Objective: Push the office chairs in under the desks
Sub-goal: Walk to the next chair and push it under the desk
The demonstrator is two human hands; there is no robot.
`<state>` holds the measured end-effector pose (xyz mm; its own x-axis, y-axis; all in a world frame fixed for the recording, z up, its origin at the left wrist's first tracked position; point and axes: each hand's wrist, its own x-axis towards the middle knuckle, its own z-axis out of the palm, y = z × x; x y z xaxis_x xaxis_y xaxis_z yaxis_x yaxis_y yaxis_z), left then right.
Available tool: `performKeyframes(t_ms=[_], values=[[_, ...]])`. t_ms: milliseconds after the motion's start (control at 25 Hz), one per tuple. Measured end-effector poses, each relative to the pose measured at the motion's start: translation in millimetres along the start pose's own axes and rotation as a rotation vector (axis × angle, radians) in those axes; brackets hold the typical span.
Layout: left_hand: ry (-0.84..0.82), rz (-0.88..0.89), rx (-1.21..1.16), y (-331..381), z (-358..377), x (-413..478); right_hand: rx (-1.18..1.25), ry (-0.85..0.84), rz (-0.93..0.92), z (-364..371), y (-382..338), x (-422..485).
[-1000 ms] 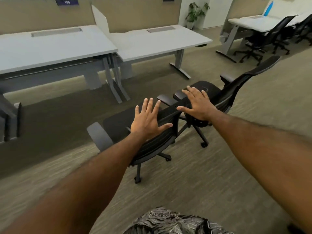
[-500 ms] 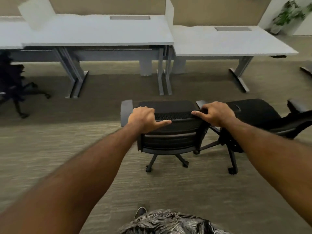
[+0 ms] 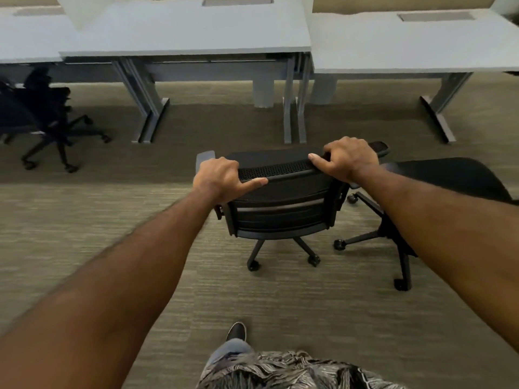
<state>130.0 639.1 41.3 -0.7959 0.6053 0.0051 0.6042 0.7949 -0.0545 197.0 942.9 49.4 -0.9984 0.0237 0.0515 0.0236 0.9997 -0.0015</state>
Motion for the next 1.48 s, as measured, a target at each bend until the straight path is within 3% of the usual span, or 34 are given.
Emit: performKeyframes(t_ms=[560, 1080, 1480], values=[[0.113, -0.063, -0.043, -180.4, 31.8, 109.5, 0.029, 0.073, 0.068, 26.6, -83.8, 194.6], [0.088, -0.002, -0.043, -381.9, 33.3, 258.9, 0.04, 0.216, 0.105, 40.5, -159.2, 413.1], [-0.006, -0.132, -0.177, -508.3, 40.4, 387.6, 0.101, 0.211, 0.062, 61.2, -191.3, 603.0]])
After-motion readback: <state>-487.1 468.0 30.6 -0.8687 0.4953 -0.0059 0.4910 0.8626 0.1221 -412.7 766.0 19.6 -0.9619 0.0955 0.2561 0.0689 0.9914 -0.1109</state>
